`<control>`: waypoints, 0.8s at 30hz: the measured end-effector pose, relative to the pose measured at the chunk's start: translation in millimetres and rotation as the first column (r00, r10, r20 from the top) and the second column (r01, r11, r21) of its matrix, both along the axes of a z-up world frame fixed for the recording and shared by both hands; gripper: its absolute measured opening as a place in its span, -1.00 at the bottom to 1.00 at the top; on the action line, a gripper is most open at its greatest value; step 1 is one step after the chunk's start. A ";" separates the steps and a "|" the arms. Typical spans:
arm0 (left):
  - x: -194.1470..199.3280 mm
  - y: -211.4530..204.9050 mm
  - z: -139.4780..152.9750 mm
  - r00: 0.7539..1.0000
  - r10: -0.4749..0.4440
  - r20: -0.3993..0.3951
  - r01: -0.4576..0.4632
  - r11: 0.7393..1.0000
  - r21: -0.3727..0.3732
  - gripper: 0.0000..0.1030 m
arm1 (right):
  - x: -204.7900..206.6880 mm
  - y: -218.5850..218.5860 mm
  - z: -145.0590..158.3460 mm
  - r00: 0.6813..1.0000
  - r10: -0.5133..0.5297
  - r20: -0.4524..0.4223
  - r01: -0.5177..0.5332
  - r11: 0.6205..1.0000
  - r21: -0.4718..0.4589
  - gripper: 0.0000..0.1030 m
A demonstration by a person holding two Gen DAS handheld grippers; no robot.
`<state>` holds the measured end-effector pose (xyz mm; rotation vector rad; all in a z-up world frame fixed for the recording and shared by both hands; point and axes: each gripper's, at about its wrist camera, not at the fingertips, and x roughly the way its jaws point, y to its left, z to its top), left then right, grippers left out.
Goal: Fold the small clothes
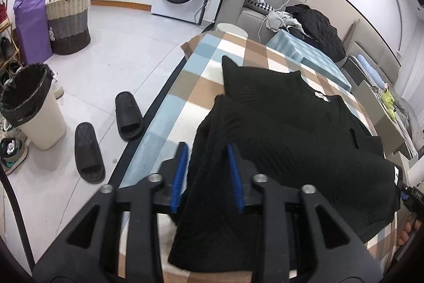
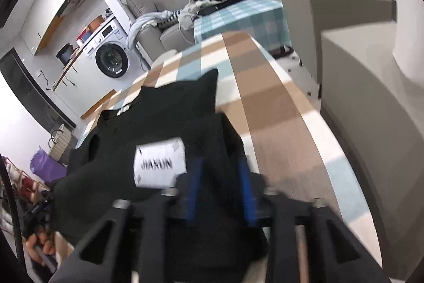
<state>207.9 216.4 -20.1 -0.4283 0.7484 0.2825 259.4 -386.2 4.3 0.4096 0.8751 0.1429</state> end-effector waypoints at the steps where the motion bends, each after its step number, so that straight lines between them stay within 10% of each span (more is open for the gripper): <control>1: -2.6 1.1 -2.2 1.000 0.000 -0.003 0.000 1.000 -0.015 -0.30 | -3.8 -3.1 -2.8 1.000 -0.002 -0.009 0.002 1.000 0.012 -0.20; 5: -6.7 1.9 -11.5 1.000 -0.009 -0.029 0.008 0.999 -0.048 -0.29 | -10.9 -6.5 -14.7 0.999 0.020 -0.038 -0.017 0.998 0.058 -0.22; 7: -9.9 0.0 -11.7 0.999 -0.028 -0.027 0.026 0.998 -0.062 -0.30 | -13.5 -2.8 -13.2 0.999 0.039 -0.026 -0.037 0.998 0.057 -0.54; 9: -14.1 -4.2 -8.1 0.999 -0.046 -0.002 0.046 0.998 -0.046 -0.72 | -20.3 -0.2 -3.2 0.998 0.062 0.030 -0.065 0.995 0.076 -0.84; 15: -19.4 -7.0 -4.8 0.999 -0.045 0.010 0.046 0.999 -0.022 -0.85 | -23.0 1.1 7.1 0.999 0.029 0.032 -0.030 0.999 0.024 -0.88; 20: -27.7 -6.4 -11.2 0.999 -0.047 -0.018 0.045 0.996 -0.070 -0.22 | -28.9 -4.2 -6.2 0.999 0.037 -0.031 -0.033 0.992 0.119 -0.23; 24: -33.8 -11.6 -17.7 0.996 -0.074 -0.041 0.069 0.992 -0.106 -0.07 | -49.3 -6.3 -10.0 0.998 0.062 -0.022 -0.058 0.984 0.166 -0.06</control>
